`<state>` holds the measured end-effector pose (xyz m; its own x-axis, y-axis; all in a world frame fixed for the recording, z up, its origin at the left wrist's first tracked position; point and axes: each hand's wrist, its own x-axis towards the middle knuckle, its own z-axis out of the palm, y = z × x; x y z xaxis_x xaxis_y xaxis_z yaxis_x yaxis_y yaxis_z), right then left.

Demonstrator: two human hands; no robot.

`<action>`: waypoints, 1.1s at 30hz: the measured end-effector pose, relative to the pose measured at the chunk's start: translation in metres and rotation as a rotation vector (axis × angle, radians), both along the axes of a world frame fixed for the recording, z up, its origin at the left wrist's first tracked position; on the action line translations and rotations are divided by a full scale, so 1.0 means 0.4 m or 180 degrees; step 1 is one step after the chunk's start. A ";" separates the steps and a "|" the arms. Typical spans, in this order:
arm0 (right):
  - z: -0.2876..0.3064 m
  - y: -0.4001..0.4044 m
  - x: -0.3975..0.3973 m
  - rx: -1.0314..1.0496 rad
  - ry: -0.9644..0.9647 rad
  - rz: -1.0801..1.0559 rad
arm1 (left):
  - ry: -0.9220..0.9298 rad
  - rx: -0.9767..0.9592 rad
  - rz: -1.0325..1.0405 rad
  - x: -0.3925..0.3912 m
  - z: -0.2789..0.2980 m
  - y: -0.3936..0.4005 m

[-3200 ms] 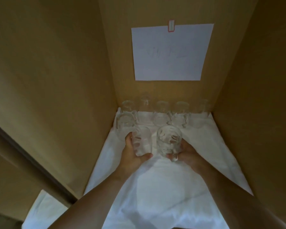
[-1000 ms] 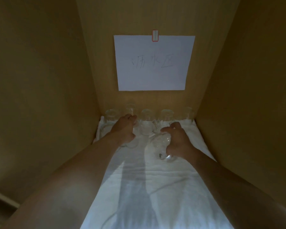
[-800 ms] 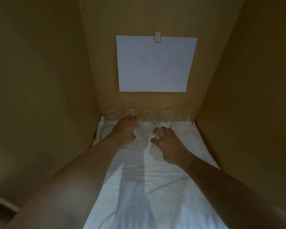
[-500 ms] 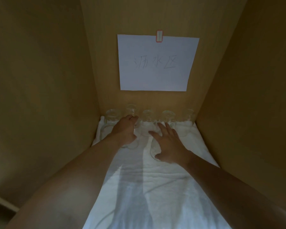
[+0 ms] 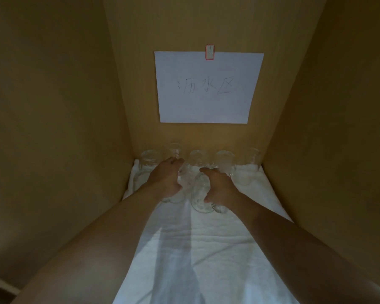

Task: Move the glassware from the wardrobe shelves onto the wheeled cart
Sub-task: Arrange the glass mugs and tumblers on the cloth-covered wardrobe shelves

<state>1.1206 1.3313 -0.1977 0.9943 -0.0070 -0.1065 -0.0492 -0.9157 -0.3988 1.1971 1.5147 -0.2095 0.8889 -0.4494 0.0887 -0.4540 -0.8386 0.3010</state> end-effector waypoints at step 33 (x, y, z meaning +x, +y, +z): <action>-0.067 0.060 -0.115 -0.0262 -0.0430 -0.0737 | -0.0324 0.0377 -0.0081 -0.046 0.017 0.007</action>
<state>1.0746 1.3551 -0.2247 0.9704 -0.2387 0.0373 -0.2122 -0.9159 -0.3407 1.1786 1.5174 -0.2027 0.8662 -0.4845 0.1226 -0.4988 -0.8533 0.1519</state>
